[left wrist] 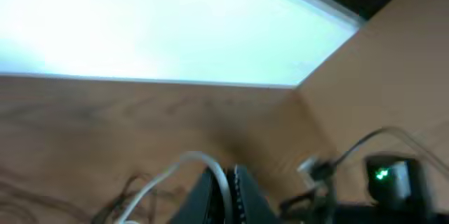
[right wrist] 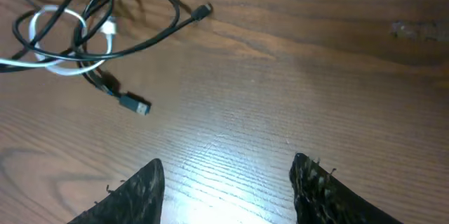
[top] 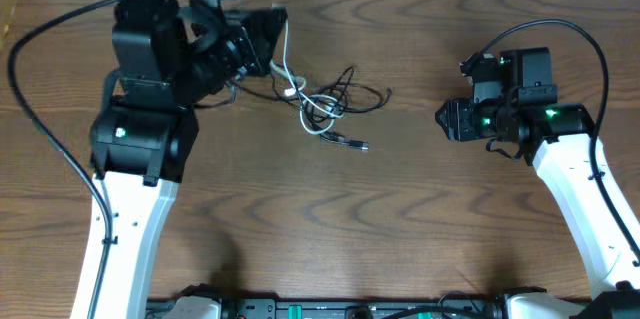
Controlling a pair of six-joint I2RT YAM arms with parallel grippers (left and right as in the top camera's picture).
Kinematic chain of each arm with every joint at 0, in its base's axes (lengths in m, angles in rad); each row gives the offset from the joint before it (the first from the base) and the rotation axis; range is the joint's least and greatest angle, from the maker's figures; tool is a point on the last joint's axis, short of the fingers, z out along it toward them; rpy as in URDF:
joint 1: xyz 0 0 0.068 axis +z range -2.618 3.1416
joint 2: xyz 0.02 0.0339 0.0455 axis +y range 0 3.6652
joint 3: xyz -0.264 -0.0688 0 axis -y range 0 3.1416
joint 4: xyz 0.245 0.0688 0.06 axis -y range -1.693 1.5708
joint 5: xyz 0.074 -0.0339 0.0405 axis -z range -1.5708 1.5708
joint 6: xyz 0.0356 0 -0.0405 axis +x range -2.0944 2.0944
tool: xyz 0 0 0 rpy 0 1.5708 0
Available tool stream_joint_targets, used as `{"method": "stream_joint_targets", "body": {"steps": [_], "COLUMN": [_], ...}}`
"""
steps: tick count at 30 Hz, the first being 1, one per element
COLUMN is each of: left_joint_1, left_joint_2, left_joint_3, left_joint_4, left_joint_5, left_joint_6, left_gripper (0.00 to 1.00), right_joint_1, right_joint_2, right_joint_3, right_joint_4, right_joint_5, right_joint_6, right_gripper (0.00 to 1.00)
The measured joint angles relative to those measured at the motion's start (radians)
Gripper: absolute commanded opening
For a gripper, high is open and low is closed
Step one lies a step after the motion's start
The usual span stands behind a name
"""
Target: Untangle cables
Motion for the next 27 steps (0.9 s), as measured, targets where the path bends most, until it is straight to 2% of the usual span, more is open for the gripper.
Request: {"method": "stream_joint_targets", "body": {"steps": [5, 9, 10, 14, 20, 23, 24, 25, 26, 27], "left_joint_1": [-0.103, -0.163, -0.165, -0.18, -0.312, -0.348, -0.36, -0.366, -0.369, -0.368], "left_joint_2": [0.023, 0.024, 0.021, 0.038, 0.124, 0.146, 0.146, 0.146, 0.146, 0.146], "left_joint_3": [-0.017, -0.026, -0.026, -0.025, -0.025, -0.025, -0.025, -0.025, -0.025, -0.025], "left_joint_4": [0.343, 0.602, 0.606, 0.553, 0.587, 0.587, 0.589, 0.591, 0.592, 0.591], "left_joint_5": [0.007, 0.011, 0.002, -0.003, -0.024, -0.028, -0.028, -0.028, -0.028, -0.028], "left_joint_6": [-0.203, -0.242, -0.245, -0.246, -0.246, -0.246, -0.246, -0.246, -0.246, -0.246], "left_gripper": [0.07, 0.07, 0.07, 0.07, 0.07, 0.07, 0.07, 0.07, 0.07, 0.07], "right_joint_1": [0.0, 0.0, 0.002, 0.021, 0.125, 0.165, 0.167, 0.168, 0.169, 0.169], "right_joint_2": [0.0, 0.003, 0.003, 0.003, 0.003, 0.004, 0.004, 0.004, 0.004, 0.004], "right_joint_3": [0.0, -0.001, 0.0, 0.0, 0.0, 0.0, 0.0, 0.0, 0.0, 0.0], "right_joint_4": [0.061, 0.189, 0.238, 0.298, 0.409, 0.531, 0.568, 0.616, 0.624, 0.649], "right_joint_5": [-0.158, -0.386, -0.496, -0.638, -0.693, -0.696, -0.683, -0.652, -0.636, -0.601], "right_joint_6": [0.0, -0.001, -0.001, 0.0, -0.001, 0.008, 0.02, 0.046, 0.059, 0.082], "right_gripper": [0.64, 0.74, 0.77, 0.81, 0.8, 0.8, 0.74, 0.44, 0.09, 0.01]}}
